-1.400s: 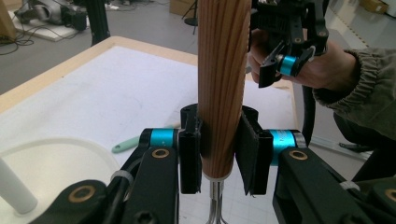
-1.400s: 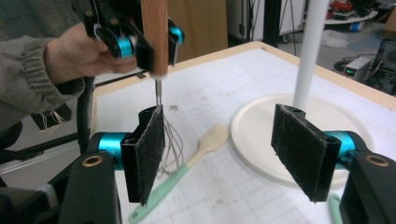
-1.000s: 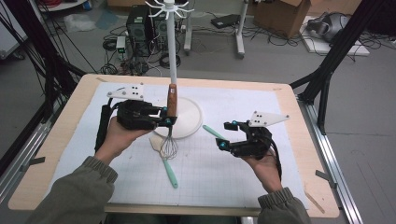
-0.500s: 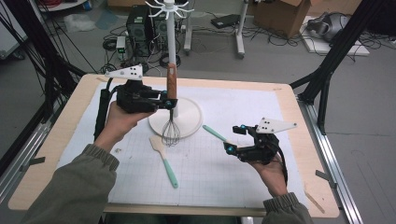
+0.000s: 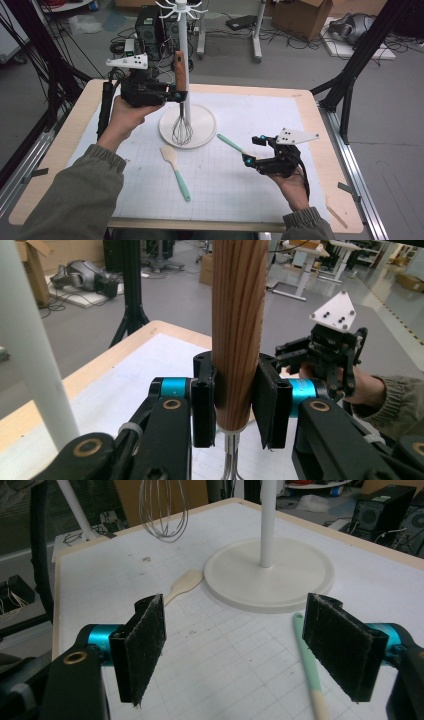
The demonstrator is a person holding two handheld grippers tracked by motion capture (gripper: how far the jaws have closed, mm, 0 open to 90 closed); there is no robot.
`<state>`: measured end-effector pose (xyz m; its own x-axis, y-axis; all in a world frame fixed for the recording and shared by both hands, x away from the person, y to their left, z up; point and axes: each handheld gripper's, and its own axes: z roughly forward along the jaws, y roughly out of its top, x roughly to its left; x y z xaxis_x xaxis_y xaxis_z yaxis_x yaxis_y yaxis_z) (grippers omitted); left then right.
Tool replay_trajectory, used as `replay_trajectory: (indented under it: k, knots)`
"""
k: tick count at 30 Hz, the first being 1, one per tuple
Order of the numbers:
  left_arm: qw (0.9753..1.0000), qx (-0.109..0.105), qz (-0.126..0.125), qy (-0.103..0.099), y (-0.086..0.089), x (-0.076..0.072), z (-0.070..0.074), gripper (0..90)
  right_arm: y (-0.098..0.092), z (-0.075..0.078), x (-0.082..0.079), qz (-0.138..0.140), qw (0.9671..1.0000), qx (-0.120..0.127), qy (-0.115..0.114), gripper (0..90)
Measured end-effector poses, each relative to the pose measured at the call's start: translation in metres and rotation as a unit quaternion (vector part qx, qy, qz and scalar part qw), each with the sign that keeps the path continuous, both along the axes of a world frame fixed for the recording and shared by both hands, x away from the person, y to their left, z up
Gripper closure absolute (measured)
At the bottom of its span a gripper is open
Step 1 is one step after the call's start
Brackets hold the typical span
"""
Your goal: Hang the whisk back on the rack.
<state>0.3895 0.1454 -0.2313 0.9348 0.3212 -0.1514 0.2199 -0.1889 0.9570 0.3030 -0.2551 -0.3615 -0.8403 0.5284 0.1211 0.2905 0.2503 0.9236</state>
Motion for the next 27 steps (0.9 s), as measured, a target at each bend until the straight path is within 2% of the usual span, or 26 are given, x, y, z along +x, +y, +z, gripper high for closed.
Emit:
replay_trajectory:
  k: [10, 11, 15, 17, 22, 27]
  knots:
    - [0.9999, -0.010, 0.005, -0.001, 0.002, 0.012, 0.020, 72.0, 0.000, -0.003, 0.004, 0.001, 1.0000, 0.001, 0.000, 24.0]
    - [0.9999, -0.013, 0.006, 0.000, 0.002, 0.013, 0.022, 72.0, 0.000, -0.003, 0.004, 0.002, 1.0000, 0.002, 0.005, 24.0]
    - [0.9999, -0.006, 0.012, -0.001, 0.002, 0.019, 0.031, 72.0, 0.000, -0.004, 0.005, 0.001, 1.0000, 0.002, 0.006, 23.6]
    - [0.9999, -0.012, 0.012, -0.002, 0.003, 0.022, 0.036, 72.0, 0.001, -0.004, 0.005, 0.002, 1.0000, 0.001, 0.005, 23.6]
    - [0.9999, -0.009, 0.010, 0.000, 0.002, 0.026, 0.042, 72.0, 0.000, -0.005, 0.005, 0.003, 1.0000, 0.004, 0.007, 23.6]
    - [0.9998, -0.017, 0.005, 0.005, -0.002, 0.031, 0.043, 71.9, 0.001, -0.004, 0.005, 0.004, 1.0000, 0.003, 0.001, 23.7]
